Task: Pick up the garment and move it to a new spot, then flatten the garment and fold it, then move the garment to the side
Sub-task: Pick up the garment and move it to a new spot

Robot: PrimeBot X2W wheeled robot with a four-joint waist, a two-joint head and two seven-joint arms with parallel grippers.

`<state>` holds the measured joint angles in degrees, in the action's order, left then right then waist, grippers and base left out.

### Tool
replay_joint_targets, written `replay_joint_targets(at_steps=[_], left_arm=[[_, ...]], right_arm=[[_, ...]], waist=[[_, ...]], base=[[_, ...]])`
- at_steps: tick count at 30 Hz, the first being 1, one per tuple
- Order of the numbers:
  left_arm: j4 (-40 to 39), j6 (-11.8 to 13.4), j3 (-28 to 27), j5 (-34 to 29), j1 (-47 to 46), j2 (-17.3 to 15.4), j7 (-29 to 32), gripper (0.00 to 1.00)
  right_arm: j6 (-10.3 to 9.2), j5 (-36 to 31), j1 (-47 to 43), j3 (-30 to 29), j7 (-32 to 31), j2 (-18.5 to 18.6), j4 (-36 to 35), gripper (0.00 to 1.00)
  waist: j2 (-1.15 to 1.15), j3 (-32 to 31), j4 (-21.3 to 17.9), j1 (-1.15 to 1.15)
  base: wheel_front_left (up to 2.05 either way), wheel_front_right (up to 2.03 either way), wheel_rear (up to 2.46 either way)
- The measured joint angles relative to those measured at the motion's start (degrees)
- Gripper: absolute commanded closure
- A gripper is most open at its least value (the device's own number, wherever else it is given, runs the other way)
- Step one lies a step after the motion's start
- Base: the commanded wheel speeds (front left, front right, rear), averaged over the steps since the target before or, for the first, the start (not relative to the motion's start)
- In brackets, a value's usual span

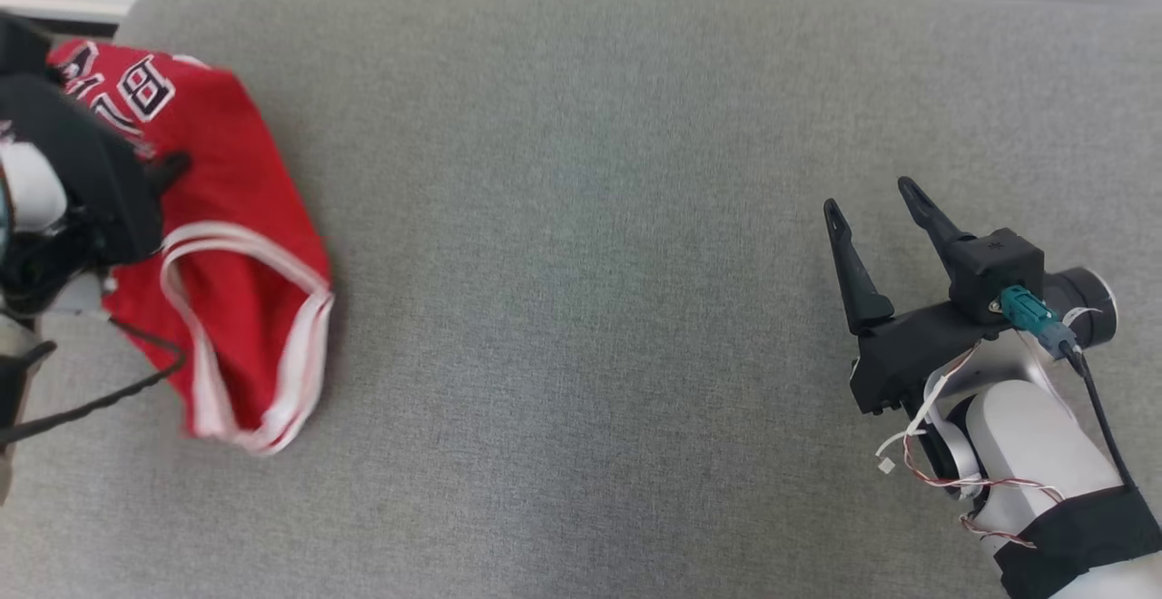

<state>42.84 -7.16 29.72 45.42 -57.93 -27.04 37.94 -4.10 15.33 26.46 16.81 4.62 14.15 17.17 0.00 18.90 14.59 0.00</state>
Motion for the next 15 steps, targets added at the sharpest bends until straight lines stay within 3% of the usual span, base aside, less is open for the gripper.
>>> replay_joint_targets(at_steps=[8, 15], left_arm=[[-10.13, 0.00, 5.30, 4.54, -1.01, -0.80, -3.34, 1.00], [-18.95, 0.00, 8.78, 9.29, -1.13, -2.74, -4.72, 1.00]], right_arm=[[0.01, 1.91, -0.55, -0.22, 2.00, -2.80, 3.21, 0.00], [0.01, 3.02, -1.83, 0.00, 3.55, -5.13, 4.57, 0.00]], waist=[[0.00, -4.48, -0.79, 0.00], [-0.01, -6.63, -4.42, 0.00]], base=[[0.00, 0.00, 0.00], [0.00, 0.00, 0.00]])
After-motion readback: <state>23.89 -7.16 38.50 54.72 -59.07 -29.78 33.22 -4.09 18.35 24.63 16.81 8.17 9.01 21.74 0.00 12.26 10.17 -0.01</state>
